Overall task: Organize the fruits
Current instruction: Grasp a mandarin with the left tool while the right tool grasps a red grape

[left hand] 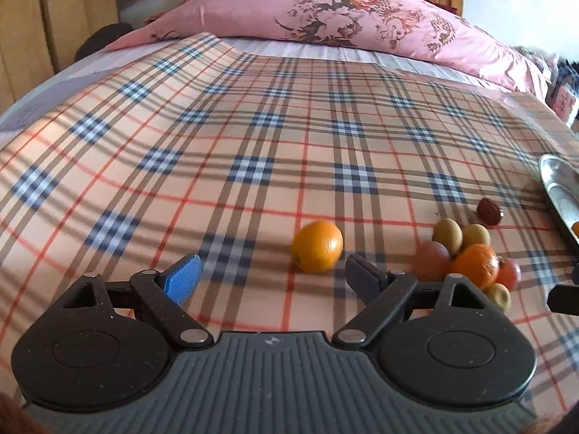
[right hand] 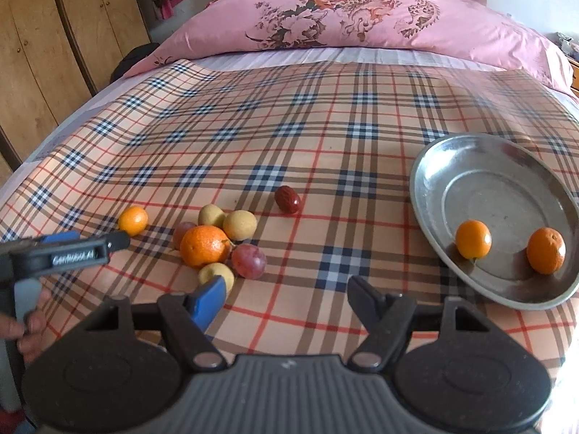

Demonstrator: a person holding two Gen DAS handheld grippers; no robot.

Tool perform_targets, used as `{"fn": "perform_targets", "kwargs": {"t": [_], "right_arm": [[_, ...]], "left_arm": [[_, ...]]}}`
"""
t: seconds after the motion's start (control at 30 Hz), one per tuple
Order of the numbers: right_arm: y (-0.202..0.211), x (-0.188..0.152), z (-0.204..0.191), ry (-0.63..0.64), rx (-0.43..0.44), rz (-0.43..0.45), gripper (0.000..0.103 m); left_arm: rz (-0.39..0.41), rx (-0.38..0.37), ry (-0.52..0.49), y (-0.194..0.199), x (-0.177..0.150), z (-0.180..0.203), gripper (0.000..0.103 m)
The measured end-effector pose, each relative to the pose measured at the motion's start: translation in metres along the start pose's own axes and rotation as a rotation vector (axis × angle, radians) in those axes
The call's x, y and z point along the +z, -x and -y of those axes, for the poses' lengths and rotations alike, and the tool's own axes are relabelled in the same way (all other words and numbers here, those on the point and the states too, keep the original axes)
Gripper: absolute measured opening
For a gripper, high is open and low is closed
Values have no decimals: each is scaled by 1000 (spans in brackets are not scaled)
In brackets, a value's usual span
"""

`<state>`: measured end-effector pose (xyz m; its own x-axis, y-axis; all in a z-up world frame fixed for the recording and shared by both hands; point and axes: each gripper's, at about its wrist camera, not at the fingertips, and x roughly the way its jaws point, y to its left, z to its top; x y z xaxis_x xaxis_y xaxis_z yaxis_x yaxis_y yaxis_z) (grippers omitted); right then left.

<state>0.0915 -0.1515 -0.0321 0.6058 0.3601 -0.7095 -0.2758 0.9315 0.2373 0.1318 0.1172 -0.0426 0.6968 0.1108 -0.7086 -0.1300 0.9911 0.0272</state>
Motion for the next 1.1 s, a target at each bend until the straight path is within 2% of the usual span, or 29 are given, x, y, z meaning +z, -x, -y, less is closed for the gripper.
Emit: {"fn": "perform_targets", "kwargs": {"t": [0.07,0.23,0.3,0.33,0.5,0.8,1.03,1.1], "right_arm": [[-4,1,1,1,2,-4,74],[-13,2,5,-4,4,-17,74],[-16,1,5,-4,5,-19,74],[-17,1,5,-2,8,-19,74],[-25,4,1,21,13,-23,73],[-43,10,-8,72,16,-15,62],[-52,13,-26,149,64,-8,45],[-53,11,-32,180,48,-10,33]], "left_arm": [[-5,-15,-28,-12,6,4,103],[-22,-41,-63,-27,4,10,73],[-13,-59,-70,-26,5,11,46],[-12,-66,-74,-28,6,14,38],[0,-81,-82,-24,0,26,37],[3,-127,-33,2,-20,32,37],[6,-130,-2,13,-29,37,37],[6,-133,4,17,-31,38,36]]}}
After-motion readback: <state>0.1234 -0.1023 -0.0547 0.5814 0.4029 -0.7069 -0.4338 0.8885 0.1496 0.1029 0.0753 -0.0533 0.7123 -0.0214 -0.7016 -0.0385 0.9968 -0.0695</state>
